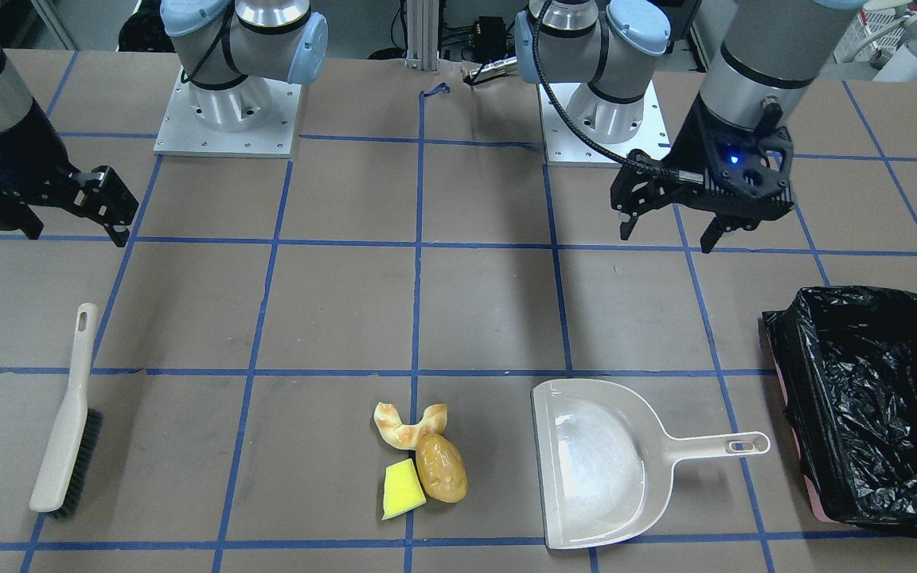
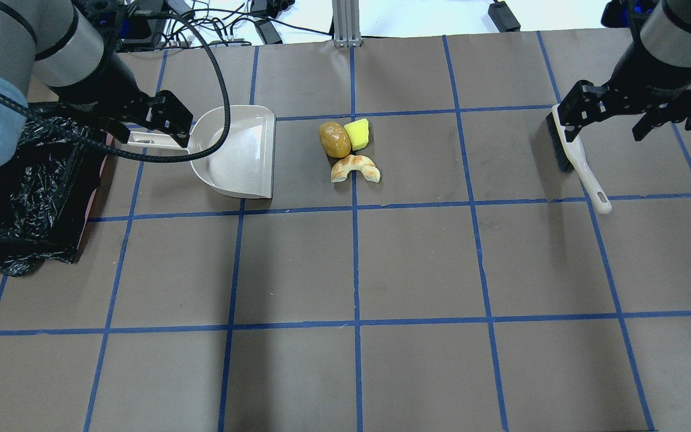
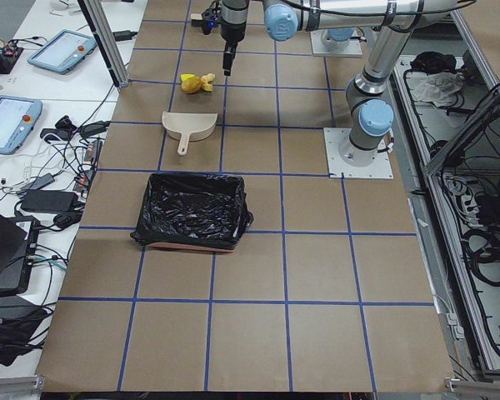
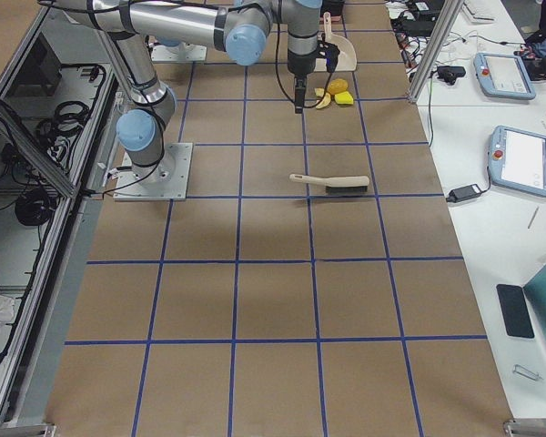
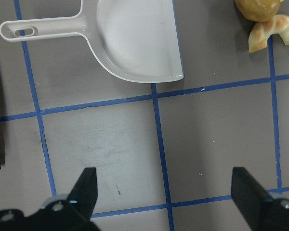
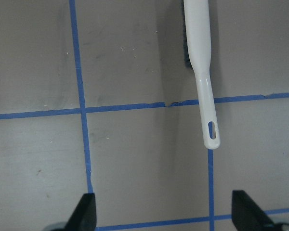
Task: Sweep and dump trash into bin
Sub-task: 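Move the left gripper to the dustpan handle while the right gripper approaches the brush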
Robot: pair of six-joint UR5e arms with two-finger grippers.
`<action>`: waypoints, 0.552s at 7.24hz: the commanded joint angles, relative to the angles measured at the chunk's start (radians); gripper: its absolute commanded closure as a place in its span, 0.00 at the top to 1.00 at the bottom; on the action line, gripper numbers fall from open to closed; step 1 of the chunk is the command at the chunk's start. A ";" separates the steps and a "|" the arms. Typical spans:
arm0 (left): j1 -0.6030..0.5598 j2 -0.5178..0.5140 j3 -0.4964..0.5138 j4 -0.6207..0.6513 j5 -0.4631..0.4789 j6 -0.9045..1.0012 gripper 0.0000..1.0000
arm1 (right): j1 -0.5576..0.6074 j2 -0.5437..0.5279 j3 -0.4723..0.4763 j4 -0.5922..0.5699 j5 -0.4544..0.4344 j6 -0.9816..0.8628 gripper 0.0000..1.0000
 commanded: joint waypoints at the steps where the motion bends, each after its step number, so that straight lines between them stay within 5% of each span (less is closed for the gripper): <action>1: 0.096 -0.071 0.032 0.009 -0.010 0.482 0.98 | -0.047 0.043 0.044 -0.068 -0.002 -0.098 1.00; 4: 0.141 -0.223 0.053 0.117 -0.005 1.025 0.98 | -0.126 0.109 0.109 -0.162 0.004 -0.240 0.99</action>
